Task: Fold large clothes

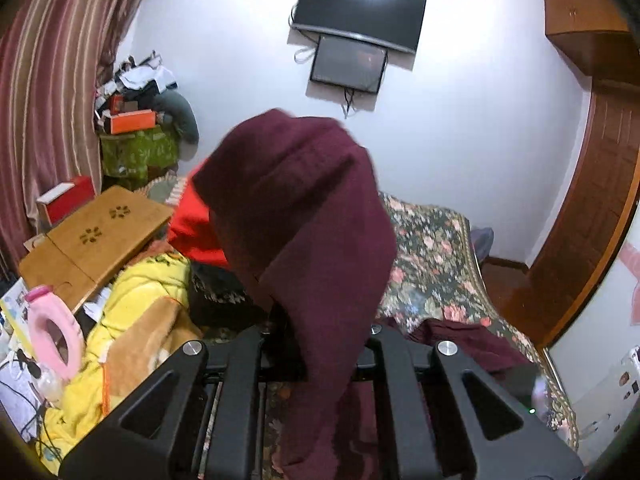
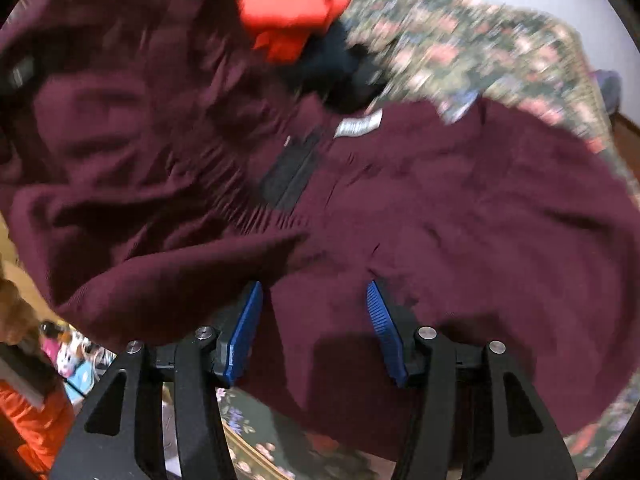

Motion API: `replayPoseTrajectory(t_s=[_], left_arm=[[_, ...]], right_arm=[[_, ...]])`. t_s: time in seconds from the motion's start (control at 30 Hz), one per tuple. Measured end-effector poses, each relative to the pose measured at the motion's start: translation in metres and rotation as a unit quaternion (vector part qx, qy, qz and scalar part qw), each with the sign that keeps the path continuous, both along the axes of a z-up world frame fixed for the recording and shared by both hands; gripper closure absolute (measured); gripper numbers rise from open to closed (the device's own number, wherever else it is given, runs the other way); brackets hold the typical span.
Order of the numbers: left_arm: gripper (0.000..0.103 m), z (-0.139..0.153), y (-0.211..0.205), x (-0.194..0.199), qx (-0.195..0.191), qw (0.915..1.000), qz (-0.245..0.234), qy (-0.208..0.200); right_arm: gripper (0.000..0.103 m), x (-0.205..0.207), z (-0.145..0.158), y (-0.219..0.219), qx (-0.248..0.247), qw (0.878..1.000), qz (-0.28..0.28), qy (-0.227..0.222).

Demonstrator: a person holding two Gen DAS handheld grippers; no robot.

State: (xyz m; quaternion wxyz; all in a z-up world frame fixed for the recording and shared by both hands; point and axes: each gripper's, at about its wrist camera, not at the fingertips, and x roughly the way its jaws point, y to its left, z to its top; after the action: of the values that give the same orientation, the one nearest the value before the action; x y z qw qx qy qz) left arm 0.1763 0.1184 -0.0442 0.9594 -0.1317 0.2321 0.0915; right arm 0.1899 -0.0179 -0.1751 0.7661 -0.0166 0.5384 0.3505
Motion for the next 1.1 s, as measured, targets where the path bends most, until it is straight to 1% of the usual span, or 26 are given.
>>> replayPoseTrajectory(t_s=[0.03,0.1,0.17,0.23,0.3,0.37,0.4,0.43,0.53,0.57,0.6,0.63,0.67,0.73,0.77,0.8,0.83,0.87,0.93,0.97,1.0,1.03,1.07,1.1], left_arm=[[0.094,-0.003,-0.002,0.002,0.001,1.0,-0.001,0.004],[0.094,-0.008,-0.01,0.006,0.006,0.9999,-0.005,0.011],[0.094,-0.006,-0.02,0.011,0.016,0.9998,-0.01,0.01],[0.094,-0.002,-0.029,0.016,0.024,0.9995,-0.02,0.009],[0.094,0.004,-0.046,0.025,0.03,0.9988,-0.037,0.005],[0.094,0.007,-0.063,0.035,0.036,0.9978,-0.056,0.002],[0.094,0.008,-0.074,0.04,0.039,0.9969,-0.068,0.002],[0.094,0.008,-0.082,0.045,0.051,0.9962,-0.07,-0.006],[0.094,0.001,-0.12,0.064,0.061,0.9918,-0.113,0.002],[0.094,-0.005,-0.135,0.07,0.064,0.9892,-0.131,0.012],[0.094,-0.013,-0.15,0.076,0.065,0.9862,-0.15,0.023],[0.094,-0.02,-0.159,0.079,0.066,0.9837,-0.164,0.032],[0.094,-0.03,-0.173,0.082,0.068,0.9794,-0.184,0.047],[0.094,-0.051,-0.195,0.086,0.072,0.9709,-0.215,0.078],[0.093,-0.064,-0.207,0.086,0.075,0.9651,-0.231,0.097],[0.092,-0.077,-0.216,0.085,0.075,0.9593,-0.247,0.115],[0.091,-0.085,-0.221,0.084,0.073,0.9558,-0.255,0.126],[0.088,-0.096,-0.226,0.082,0.07,0.9516,-0.265,0.139],[0.083,-0.108,-0.235,0.077,0.079,0.9481,-0.273,0.142],[0.082,-0.11,-0.237,0.075,0.09,0.9472,-0.273,0.142],[0.077,-0.109,-0.237,0.074,0.096,0.9462,-0.274,0.143],[0.069,-0.108,-0.238,0.073,0.098,0.9437,-0.279,0.148],[0.064,-0.106,-0.238,0.073,0.095,0.9399,-0.289,0.156],[0.053,-0.102,-0.238,0.072,0.087,0.936,-0.3,0.163]], right_arm=[[0.053,-0.001,-0.009,0.006,-0.003,1.0,0.009,0.01],[0.053,-0.005,-0.015,0.011,-0.013,1.0,0.018,0.006],[0.053,-0.005,-0.011,0.008,-0.006,1.0,0.029,0.005],[0.053,-0.002,-0.002,-0.007,0.013,1.0,0.022,0.008],[0.053,0.001,0.01,-0.028,0.027,1.0,0.003,-0.007],[0.053,0.003,0.026,-0.059,0.035,0.998,-0.028,-0.034],[0.053,0.004,0.033,-0.075,0.037,0.997,-0.045,-0.049],[0.053,0.002,0.039,-0.088,0.036,0.996,-0.061,-0.061],[0.053,0.001,0.054,-0.13,0.032,0.989,-0.116,-0.091],[0.053,0.0,0.058,-0.147,0.032,0.986,-0.135,-0.095],[0.053,0.003,0.058,-0.152,0.031,0.984,-0.148,-0.096],[0.052,0.003,0.059,-0.166,0.029,0.981,-0.165,-0.096],[0.052,0.002,0.059,-0.179,0.026,0.979,-0.179,-0.097],[0.052,0.004,0.058,-0.191,0.02,0.975,-0.199,-0.096],[0.052,0.004,0.056,-0.198,0.018,0.973,-0.209,-0.093],[0.052,0.003,0.055,-0.207,0.018,0.972,-0.216,-0.09],[0.052,0.002,0.053,-0.215,0.019,0.971,-0.222,-0.087],[0.052,0.001,0.052,-0.22,0.019,0.97,-0.228,-0.085],[0.052,-0.004,0.053,-0.229,0.017,0.968,-0.234,-0.086],[0.052,-0.005,0.054,-0.23,0.016,0.968,-0.235,-0.088],[0.052,-0.005,0.057,-0.234,0.015,0.968,-0.234,-0.088],[0.052,-0.005,0.058,-0.236,0.012,0.968,-0.235,-0.089],[0.052,-0.004,0.06,-0.238,0.01,0.968,-0.235,-0.09],[0.053,-0.004,0.062,-0.241,0.01,0.968,-0.233,-0.092]])
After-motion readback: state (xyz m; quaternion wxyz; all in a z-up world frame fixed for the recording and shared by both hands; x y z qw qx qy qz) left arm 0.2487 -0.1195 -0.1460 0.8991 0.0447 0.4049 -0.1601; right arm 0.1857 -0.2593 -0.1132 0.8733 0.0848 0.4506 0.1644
